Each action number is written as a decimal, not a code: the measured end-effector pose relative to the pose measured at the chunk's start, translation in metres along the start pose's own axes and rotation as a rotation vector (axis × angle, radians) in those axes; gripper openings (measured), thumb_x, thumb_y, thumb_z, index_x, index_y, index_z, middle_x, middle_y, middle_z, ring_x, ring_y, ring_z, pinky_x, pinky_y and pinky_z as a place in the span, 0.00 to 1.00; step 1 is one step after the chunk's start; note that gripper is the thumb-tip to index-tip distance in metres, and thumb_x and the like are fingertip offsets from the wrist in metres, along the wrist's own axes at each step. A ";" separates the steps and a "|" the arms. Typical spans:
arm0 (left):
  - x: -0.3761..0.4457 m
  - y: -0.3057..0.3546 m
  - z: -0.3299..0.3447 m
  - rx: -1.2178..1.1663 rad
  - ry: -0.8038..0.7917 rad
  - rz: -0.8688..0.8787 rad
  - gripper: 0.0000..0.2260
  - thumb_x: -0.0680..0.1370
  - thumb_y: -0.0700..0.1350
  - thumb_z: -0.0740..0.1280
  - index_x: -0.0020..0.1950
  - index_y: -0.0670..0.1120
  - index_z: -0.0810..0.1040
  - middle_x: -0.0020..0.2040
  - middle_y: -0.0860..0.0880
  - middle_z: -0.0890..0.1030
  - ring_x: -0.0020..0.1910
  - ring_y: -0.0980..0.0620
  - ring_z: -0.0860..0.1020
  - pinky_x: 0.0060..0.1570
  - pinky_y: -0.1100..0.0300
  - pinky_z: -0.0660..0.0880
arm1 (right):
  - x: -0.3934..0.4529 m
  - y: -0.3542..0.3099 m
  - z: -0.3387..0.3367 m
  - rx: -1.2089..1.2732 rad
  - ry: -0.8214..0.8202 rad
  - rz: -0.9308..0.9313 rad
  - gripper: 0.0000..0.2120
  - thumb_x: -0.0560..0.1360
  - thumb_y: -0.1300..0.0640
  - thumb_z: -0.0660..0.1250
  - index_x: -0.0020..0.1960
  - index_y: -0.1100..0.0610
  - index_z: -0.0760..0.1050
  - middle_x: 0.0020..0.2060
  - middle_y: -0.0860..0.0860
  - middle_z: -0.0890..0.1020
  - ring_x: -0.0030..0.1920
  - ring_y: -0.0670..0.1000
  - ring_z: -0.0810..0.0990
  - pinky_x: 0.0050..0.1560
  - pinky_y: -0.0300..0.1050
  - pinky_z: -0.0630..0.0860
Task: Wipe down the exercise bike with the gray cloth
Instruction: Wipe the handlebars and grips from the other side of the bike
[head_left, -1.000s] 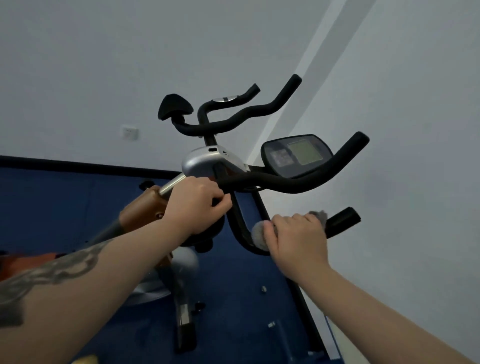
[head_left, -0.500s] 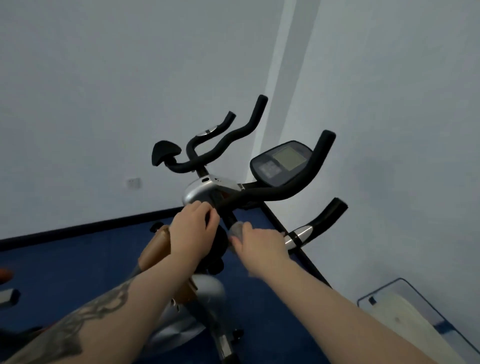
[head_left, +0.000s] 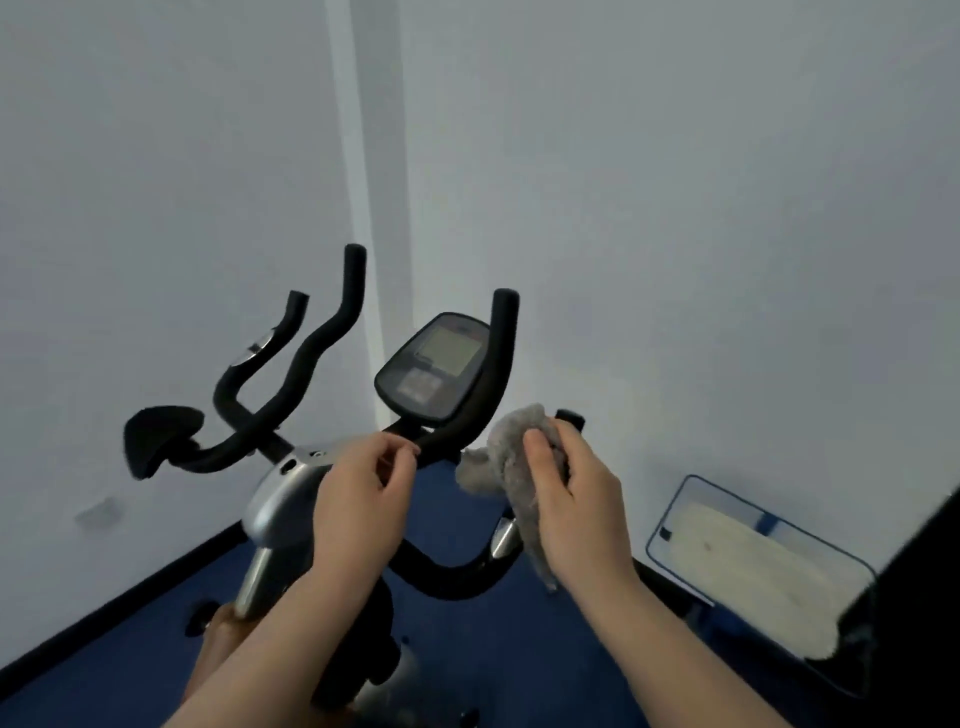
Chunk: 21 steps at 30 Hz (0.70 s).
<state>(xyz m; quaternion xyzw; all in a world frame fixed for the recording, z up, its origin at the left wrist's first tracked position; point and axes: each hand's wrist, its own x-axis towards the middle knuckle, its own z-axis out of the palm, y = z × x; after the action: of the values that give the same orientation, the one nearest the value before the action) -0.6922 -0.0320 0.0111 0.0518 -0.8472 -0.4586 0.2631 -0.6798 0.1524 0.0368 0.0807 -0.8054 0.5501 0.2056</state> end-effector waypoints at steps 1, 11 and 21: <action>0.002 0.001 0.005 0.008 -0.062 0.021 0.09 0.79 0.46 0.65 0.42 0.59 0.77 0.37 0.57 0.79 0.39 0.63 0.77 0.35 0.62 0.69 | -0.001 -0.002 -0.004 0.021 0.069 0.021 0.13 0.79 0.39 0.56 0.52 0.42 0.76 0.42 0.37 0.81 0.45 0.38 0.80 0.43 0.37 0.76; -0.019 -0.006 0.058 -0.176 -0.455 0.124 0.07 0.79 0.48 0.66 0.44 0.60 0.79 0.44 0.62 0.80 0.44 0.61 0.78 0.46 0.55 0.77 | -0.022 0.030 -0.002 0.210 0.576 0.284 0.14 0.82 0.44 0.55 0.52 0.47 0.78 0.44 0.38 0.82 0.45 0.36 0.79 0.41 0.27 0.72; -0.020 0.000 0.051 -0.204 -0.356 0.033 0.05 0.78 0.53 0.63 0.44 0.60 0.77 0.41 0.65 0.79 0.39 0.61 0.77 0.39 0.56 0.76 | 0.049 0.039 0.047 0.062 0.449 0.376 0.16 0.82 0.40 0.51 0.58 0.46 0.72 0.45 0.40 0.79 0.46 0.40 0.78 0.43 0.40 0.71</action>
<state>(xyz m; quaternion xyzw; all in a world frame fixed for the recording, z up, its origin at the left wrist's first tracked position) -0.7003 0.0129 -0.0197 -0.0710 -0.8302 -0.5396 0.1208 -0.7496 0.1287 0.0092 -0.1876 -0.7235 0.6068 0.2706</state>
